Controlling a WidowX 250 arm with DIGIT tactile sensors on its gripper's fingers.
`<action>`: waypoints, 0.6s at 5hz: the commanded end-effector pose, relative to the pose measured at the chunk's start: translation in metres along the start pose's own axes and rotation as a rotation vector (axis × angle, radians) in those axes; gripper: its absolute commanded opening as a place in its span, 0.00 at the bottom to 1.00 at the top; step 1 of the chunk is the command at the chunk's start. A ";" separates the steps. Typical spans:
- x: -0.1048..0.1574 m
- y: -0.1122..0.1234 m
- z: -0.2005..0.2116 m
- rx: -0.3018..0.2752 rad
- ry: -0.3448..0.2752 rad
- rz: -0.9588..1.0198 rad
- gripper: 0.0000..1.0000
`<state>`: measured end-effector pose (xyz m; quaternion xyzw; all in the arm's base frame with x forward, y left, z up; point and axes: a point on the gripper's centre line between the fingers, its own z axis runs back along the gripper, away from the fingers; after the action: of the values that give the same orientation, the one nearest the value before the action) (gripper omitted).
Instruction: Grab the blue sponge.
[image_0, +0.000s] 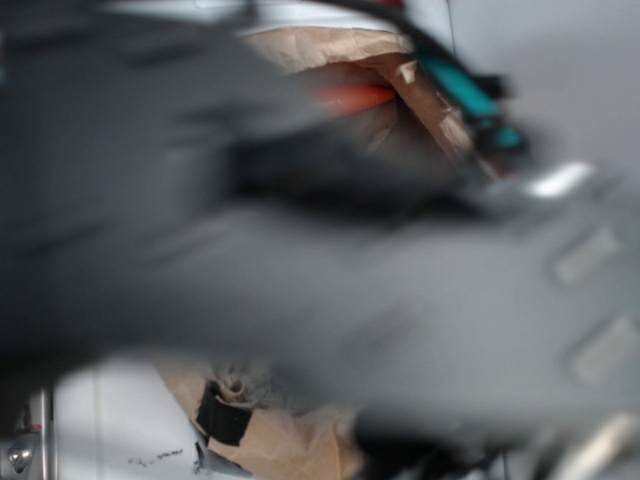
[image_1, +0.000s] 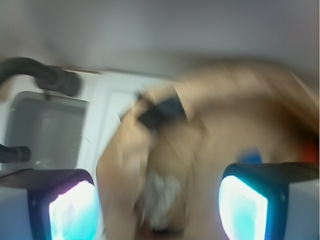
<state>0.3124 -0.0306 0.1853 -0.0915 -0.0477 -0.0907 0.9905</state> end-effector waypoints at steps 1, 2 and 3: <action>0.005 -0.004 0.023 0.000 -0.071 0.000 1.00; 0.005 -0.004 0.023 0.000 -0.071 0.000 1.00; -0.029 0.022 0.020 -0.033 -0.075 -0.088 1.00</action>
<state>0.2883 -0.0017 0.1756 -0.1190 -0.0529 -0.1382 0.9818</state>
